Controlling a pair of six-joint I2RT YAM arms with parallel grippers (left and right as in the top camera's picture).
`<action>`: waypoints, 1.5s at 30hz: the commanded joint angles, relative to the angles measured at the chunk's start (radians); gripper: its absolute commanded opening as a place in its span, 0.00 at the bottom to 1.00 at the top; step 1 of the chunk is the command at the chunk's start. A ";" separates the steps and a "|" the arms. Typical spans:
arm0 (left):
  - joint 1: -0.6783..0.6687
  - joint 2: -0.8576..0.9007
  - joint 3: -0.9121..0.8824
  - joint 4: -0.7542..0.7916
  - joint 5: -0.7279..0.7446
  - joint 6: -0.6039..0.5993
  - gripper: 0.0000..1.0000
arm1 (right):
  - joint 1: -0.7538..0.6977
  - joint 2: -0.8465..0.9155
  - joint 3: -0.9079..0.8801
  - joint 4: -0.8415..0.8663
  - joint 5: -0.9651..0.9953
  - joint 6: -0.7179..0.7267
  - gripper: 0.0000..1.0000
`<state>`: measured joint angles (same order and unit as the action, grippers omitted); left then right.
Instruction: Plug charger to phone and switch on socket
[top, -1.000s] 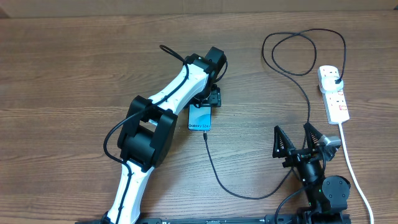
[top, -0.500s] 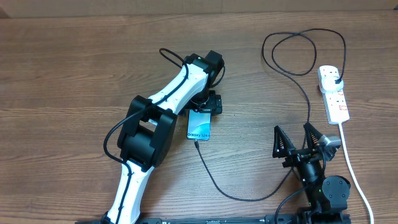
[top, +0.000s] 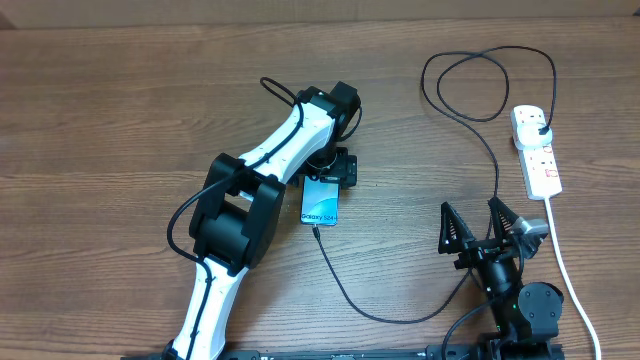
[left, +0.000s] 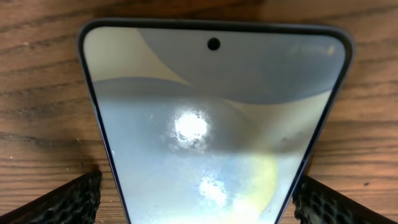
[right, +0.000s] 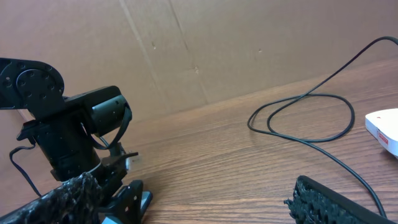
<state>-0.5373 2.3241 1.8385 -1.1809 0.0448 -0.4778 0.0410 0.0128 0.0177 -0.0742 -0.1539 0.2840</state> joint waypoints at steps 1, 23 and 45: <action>-0.006 0.043 -0.026 -0.007 0.027 0.082 1.00 | 0.004 -0.010 -0.010 0.005 -0.005 0.000 1.00; -0.006 0.043 -0.026 -0.024 0.023 0.086 1.00 | 0.004 -0.010 -0.010 0.005 -0.005 0.000 1.00; -0.002 0.043 -0.026 0.064 -0.085 -0.105 0.75 | 0.004 -0.010 -0.010 0.005 -0.005 0.000 1.00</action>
<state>-0.5373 2.3226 1.8359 -1.1492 0.0246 -0.5125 0.0410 0.0128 0.0177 -0.0750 -0.1543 0.2848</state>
